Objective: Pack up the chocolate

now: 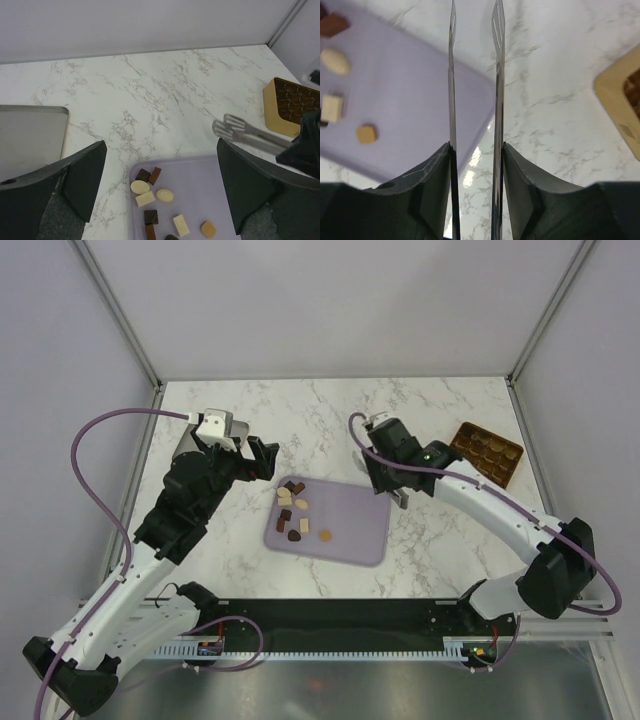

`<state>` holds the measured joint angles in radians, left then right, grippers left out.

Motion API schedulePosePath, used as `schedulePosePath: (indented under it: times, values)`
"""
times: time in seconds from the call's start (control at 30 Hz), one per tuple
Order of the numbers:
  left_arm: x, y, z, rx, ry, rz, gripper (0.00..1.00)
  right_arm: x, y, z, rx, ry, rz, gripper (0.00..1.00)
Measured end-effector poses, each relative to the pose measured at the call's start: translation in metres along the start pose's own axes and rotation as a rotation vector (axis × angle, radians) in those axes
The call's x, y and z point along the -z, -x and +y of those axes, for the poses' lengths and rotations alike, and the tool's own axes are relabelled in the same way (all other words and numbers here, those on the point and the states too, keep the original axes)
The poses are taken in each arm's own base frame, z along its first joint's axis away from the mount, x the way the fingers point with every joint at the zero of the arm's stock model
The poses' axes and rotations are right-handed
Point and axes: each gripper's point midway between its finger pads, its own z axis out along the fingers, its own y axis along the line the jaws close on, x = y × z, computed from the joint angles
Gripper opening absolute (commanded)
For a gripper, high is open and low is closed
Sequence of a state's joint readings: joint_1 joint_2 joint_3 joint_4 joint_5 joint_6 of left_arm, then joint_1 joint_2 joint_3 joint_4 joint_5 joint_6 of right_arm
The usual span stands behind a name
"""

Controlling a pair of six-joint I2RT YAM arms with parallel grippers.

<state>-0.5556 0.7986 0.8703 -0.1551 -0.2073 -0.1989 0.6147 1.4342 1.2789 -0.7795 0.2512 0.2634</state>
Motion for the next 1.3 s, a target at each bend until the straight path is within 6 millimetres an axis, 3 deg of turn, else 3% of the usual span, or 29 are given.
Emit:
schedulePosePath:
  times: [0.07, 0.2, 0.5, 0.7, 1.3]
  values:
    - [0.000, 0.000, 0.000, 0.000, 0.000, 0.001, 1.00, 0.005, -0.021, 0.032, 0.086, 0.069, 0.025, 0.51]
    - [-0.001, -0.002, 0.000, -0.001, 0.002, 0.006, 1.00, 0.024, -0.062, 0.077, 0.216, 0.180, 0.064, 0.52]
    - [-0.002, -0.002, 0.000, -0.001, 0.002, 0.008, 1.00, 0.069, -0.114, 0.131, 0.306, 0.317, 0.068, 0.56]
    - [-0.002, -0.003, 0.000, -0.002, 0.003, 0.011, 1.00, 0.071, -0.136, 0.134, 0.324, 0.296, 0.093, 0.56]
    - [-0.002, -0.003, 0.000, -0.002, 0.003, 0.011, 1.00, 0.055, -0.149, 0.143, 0.344, 0.236, 0.118, 0.55]
